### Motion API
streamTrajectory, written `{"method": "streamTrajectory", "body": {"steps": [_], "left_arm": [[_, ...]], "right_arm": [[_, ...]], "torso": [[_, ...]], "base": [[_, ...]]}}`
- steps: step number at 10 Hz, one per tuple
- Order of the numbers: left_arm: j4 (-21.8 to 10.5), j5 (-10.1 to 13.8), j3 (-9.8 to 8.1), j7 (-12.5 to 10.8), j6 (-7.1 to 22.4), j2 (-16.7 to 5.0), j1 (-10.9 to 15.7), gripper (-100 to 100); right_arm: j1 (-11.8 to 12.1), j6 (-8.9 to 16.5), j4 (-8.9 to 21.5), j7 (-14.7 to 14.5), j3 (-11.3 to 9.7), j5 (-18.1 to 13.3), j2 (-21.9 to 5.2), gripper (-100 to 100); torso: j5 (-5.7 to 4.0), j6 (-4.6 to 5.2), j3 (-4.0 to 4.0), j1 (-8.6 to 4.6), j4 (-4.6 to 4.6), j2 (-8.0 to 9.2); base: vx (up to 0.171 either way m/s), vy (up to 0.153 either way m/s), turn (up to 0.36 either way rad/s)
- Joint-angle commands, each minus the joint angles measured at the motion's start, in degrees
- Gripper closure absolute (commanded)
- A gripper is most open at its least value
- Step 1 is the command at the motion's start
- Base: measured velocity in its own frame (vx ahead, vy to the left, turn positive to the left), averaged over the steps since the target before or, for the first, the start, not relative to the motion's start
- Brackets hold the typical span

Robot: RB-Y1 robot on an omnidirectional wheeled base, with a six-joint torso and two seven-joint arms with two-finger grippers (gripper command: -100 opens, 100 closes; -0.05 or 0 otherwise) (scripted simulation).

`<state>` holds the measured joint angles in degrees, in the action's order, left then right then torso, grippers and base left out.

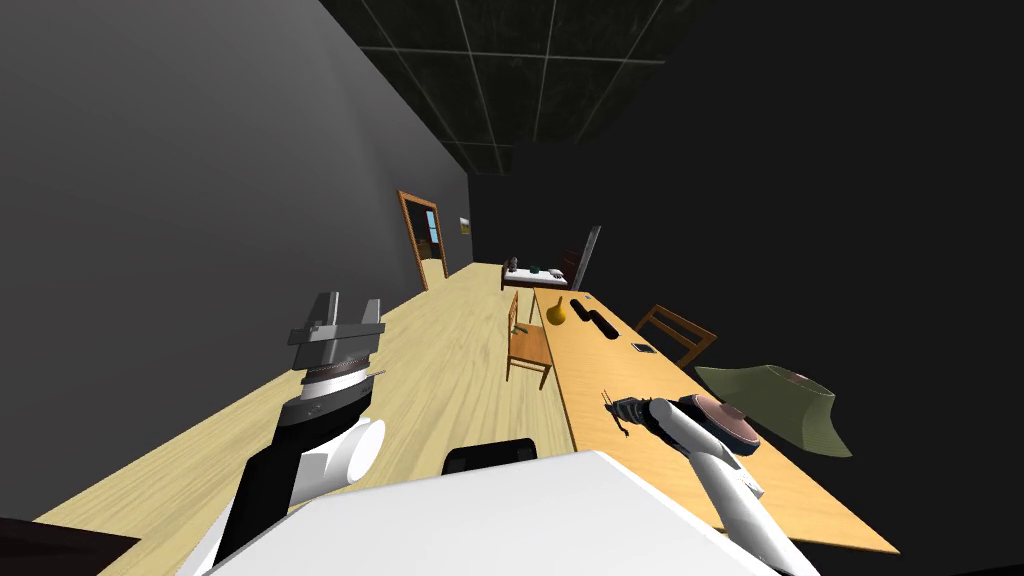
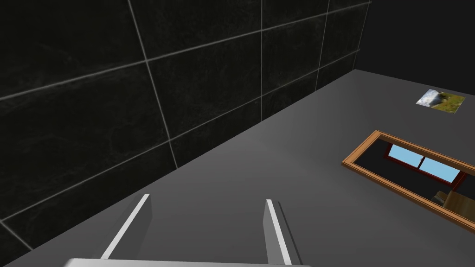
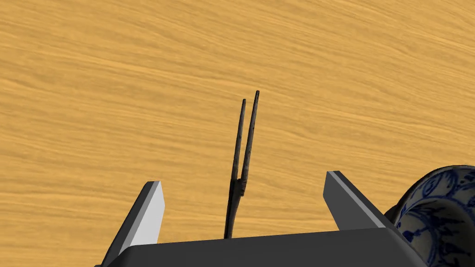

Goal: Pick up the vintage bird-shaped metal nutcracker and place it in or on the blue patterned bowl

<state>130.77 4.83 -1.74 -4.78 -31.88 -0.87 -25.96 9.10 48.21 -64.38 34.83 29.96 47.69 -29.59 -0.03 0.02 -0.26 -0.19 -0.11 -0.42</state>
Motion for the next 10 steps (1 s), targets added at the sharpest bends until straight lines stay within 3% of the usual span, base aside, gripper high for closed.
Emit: {"method": "streamTrajectory", "body": {"steps": [1, 5, 7, 8, 9, 10], "left_arm": [[0.00, 0.00, 0.00, 0.00, 0.00, 0.00, 0.00, 0], [0.00, 0.00, 0.00, 0.00, 0.00, 0.00, 0.00, 0], [0.00, 0.00, 0.00, 0.00, 0.00, 0.00, 0.00, 0], [0.00, 0.00, 0.00, 0.00, 0.00, 0.00, 0.01, 0], [0.00, 0.00, 0.01, 0.00, 0.00, 0.00, 0.02, 0], [0.00, 0.00, 0.01, 0.00, 0.00, 0.00, 0.03, 0]], "right_arm": [[-0.20, 0.96, 2.09, 0.29, 0.40, 1.09, -0.54, -100], [0.91, 5.09, 6.53, 4.59, 1.46, 2.35, -0.40, -100], [1.22, 4.92, 6.31, 4.86, 1.37, 2.13, 0.04, -100], [1.32, 5.16, 6.26, 5.12, 1.41, 2.14, 0.06, 0], [0.90, 4.03, 5.98, 7.65, 0.10, 0.80, 0.74, -100], [0.70, 3.49, 5.84, 8.92, -0.55, 0.13, 1.08, -100]], "torso": [[0.00, 0.00, 0.00, 0.00, 0.00, 0.00], [0.00, -0.02, 0.02, 0.02, 0.01, 0.04], [-0.01, -0.02, 0.00, -0.03, 0.00, 0.00], [0.01, -0.04, 0.11, 0.05, 0.04, 0.21], [0.02, -0.03, 0.21, 0.09, 0.08, 0.38], [0.01, -0.06, 0.32, -0.02, 0.12, 0.57]], "base": [[0.104, -0.025, -0.026], [0.117, -0.031, -0.069], [0.094, -0.022, -0.028], [0.010, -0.002, 0.004], [-0.042, -0.040, 0.092], [-0.076, -0.073, 0.102]]}}
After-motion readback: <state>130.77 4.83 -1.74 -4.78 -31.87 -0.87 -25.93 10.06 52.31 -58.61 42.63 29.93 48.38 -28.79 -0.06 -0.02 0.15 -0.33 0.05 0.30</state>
